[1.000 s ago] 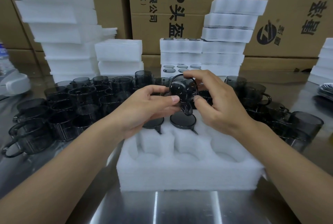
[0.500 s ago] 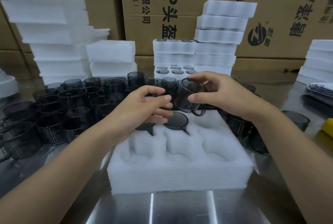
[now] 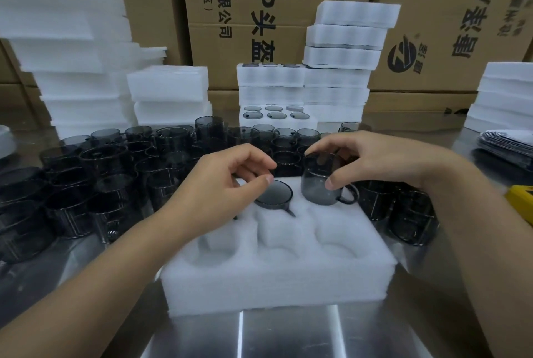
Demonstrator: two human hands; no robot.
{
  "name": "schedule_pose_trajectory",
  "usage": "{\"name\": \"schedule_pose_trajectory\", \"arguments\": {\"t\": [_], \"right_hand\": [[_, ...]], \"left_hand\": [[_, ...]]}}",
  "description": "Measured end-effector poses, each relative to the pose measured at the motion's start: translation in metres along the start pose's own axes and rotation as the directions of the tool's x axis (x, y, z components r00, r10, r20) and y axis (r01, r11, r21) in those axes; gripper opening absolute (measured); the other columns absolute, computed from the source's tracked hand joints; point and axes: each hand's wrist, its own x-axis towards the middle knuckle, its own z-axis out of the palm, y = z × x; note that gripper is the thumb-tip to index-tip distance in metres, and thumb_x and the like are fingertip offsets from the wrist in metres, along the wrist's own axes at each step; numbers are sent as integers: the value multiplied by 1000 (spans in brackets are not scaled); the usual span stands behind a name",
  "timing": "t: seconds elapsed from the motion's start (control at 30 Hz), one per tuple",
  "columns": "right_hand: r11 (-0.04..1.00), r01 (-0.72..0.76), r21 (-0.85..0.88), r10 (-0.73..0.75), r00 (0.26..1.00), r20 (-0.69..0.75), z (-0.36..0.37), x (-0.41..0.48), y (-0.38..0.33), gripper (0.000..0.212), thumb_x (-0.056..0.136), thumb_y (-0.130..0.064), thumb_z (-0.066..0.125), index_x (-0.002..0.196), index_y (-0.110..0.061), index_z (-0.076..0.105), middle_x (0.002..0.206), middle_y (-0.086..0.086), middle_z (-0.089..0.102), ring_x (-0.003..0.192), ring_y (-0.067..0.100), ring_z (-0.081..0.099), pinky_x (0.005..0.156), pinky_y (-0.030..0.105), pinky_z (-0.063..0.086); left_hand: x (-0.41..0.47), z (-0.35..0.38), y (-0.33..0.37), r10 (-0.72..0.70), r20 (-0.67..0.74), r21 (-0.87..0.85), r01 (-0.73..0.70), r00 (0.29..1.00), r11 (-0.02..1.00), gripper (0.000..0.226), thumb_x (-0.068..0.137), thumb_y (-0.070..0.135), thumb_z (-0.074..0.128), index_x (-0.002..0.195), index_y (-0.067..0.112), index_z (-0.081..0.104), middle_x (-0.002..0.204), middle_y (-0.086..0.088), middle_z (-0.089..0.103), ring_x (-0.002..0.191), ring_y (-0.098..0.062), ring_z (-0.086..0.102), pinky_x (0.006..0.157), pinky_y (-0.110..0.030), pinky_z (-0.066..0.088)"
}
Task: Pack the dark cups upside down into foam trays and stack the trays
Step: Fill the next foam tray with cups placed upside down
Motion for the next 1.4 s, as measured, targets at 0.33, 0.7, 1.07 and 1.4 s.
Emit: {"name": "schedule_pose_trajectory", "arguments": {"t": [0.33, 0.7, 1.07, 1.4], "right_hand": [[989, -37, -142, 43, 998, 44, 1, 1, -2, 52, 72, -42, 77, 119, -54, 58, 102, -26, 57, 78, -22, 51, 68, 8, 39], [980, -200, 6, 199, 977, -78, -2, 5, 11, 22, 89, -39, 64, 87, -18, 71, 86, 0, 71, 69, 14, 68, 60, 21, 53], [948, -228, 220, 240, 970, -30, -2, 10, 19, 11, 83, -13, 73, 91, -6, 68, 64, -3, 69, 58, 8, 65, 55, 16, 52], [954, -281, -101, 273, 958, -86, 2, 15, 13, 18, 77, -26, 78, 77, -18, 62, 62, 1, 55, 47, 10, 42, 42, 19, 35]], "left_hand": [[-3, 1, 7, 83, 225, 186, -126, 971, 974, 30, 88, 26, 64, 114, 40, 60, 117, 22, 57, 111, 1, 52, 85, -14, 43], [-3, 5, 9, -37, 525, 425, -224, 851, 877, 50, 87, 69, 27, 134, 67, 10, 142, 46, 7, 135, 16, 2, 117, -32, 18], [1, 7, 8, -98, 530, 443, -177, 842, 879, 61, 82, 65, 35, 141, 50, 29, 147, 39, 19, 137, 17, 1, 119, -26, 7], [3, 6, 3, -68, 480, 358, -125, 875, 925, 48, 86, 56, 53, 132, 44, 50, 137, 33, 41, 131, 16, 24, 111, -11, 16]]}}
